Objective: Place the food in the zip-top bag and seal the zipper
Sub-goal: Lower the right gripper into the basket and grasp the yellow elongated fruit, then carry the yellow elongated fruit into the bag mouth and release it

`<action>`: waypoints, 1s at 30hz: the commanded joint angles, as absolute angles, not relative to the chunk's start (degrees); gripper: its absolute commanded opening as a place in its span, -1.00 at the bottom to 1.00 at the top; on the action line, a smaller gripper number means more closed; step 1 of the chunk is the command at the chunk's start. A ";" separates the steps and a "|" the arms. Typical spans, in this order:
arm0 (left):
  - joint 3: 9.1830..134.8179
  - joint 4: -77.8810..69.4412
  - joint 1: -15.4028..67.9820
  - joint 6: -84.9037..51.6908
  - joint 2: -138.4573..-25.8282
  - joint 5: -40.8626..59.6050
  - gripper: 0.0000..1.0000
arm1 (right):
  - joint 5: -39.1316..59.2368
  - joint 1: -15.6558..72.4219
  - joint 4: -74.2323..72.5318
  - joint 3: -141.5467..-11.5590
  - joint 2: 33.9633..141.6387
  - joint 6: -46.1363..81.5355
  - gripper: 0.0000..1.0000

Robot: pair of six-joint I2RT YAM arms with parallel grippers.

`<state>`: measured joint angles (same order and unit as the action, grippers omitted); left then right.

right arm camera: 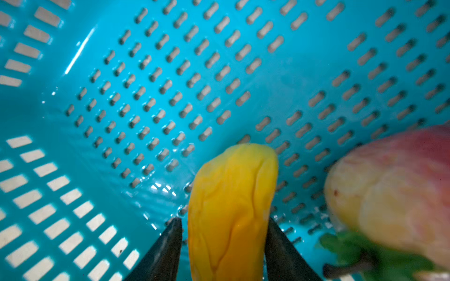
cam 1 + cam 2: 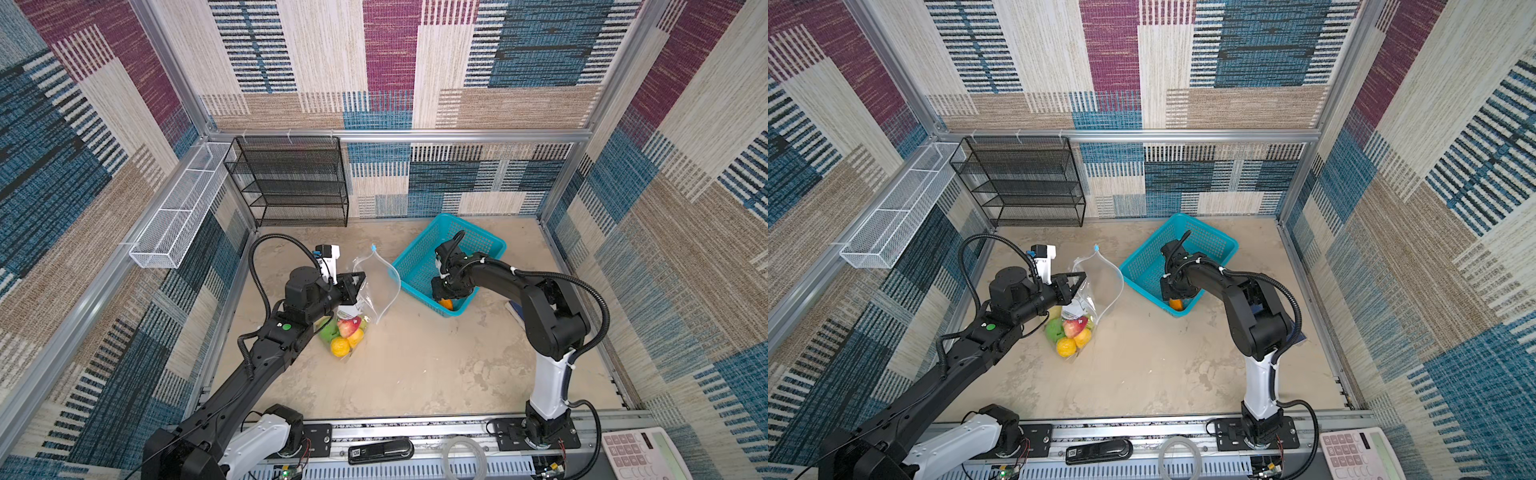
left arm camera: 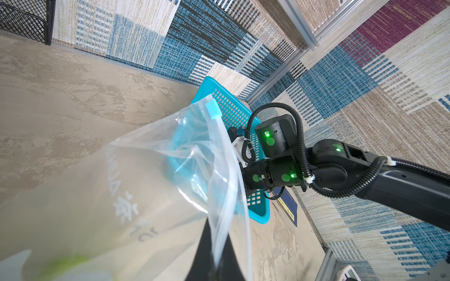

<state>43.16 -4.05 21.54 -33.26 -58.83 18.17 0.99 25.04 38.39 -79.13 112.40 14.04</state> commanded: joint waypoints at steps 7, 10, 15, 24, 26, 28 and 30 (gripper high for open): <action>43.22 -4.77 21.62 -34.34 -58.29 17.23 -1.00 | 0.23 25.03 35.52 -80.18 114.06 13.22 -0.05; 43.20 -4.71 21.60 -34.45 -58.36 17.14 -1.00 | 0.29 25.01 35.07 -80.07 113.10 13.27 -0.28; 43.24 -4.71 21.70 -34.47 -58.40 17.23 -1.00 | 1.17 24.96 34.16 -81.09 110.61 12.80 -0.33; 42.93 -2.81 21.62 -34.49 -57.59 14.53 -1.00 | 4.37 24.96 29.87 -84.98 104.59 11.48 -0.35; 42.44 -3.03 21.58 -35.02 -57.48 13.28 -1.00 | 5.54 24.96 28.36 -85.77 103.02 10.98 -0.34; 41.87 -3.83 21.55 -35.87 -57.51 12.34 -1.00 | 7.86 24.97 26.09 -85.76 101.12 10.66 -0.34; 41.36 -4.56 21.62 -36.74 -57.74 11.83 -1.00 | 12.04 25.06 22.77 -84.85 99.01 10.21 -0.34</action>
